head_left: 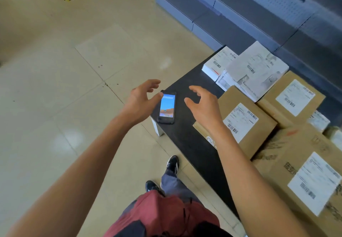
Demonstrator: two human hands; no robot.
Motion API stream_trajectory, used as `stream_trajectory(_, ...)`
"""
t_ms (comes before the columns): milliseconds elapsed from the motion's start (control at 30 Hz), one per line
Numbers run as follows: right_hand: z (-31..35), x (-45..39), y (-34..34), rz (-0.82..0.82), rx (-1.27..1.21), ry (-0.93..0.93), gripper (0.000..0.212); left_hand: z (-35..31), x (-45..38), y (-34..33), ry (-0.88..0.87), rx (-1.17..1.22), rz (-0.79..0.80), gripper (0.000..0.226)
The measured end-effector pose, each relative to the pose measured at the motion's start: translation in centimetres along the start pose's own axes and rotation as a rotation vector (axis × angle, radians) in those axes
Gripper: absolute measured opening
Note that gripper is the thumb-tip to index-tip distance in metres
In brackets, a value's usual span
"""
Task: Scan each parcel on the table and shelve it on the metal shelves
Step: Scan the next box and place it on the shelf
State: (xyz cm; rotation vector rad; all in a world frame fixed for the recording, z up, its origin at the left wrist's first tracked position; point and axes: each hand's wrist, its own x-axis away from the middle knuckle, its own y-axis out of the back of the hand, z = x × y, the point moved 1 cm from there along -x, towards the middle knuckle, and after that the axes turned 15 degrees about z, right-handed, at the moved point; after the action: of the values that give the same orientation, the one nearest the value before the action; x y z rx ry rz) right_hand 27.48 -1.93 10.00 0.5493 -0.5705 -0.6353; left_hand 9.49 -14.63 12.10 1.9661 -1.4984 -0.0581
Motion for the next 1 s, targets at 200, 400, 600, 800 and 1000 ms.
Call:
stream_trajectory(200, -1.2, -2.7, -2.2, 0.053, 0.0, -0.08, 0.048, 1.4, -3.2, 0.2, 0.008, -0.028, 0.058, 0.04)
stream_trajectory(400, -2.1, -4.3, -5.0, 0.076, 0.027, -0.229, 0.056, 2.9, -7.3, 0.7, -0.017, -0.07, 0.182, 0.04)
stream_trajectory(600, -2.1, -5.9, -10.0, 0.046, -0.031, -0.392, 0.07, 5.2, -10.4, 1.9, -0.05, -0.087, 0.316, 0.039)
stream_trajectory(800, -2.7, -7.8, -15.5, 0.045, 0.098, -0.57, 0.087, 8.0, -12.1, 3.1, -0.043, -0.098, 0.389, 0.036)
stream_trajectory(1000, -3.1, -9.3, -18.9, 0.001, 0.116, -0.685, 0.098, 10.1, -13.0, 3.7, -0.037, -0.121, 0.442, 0.036)
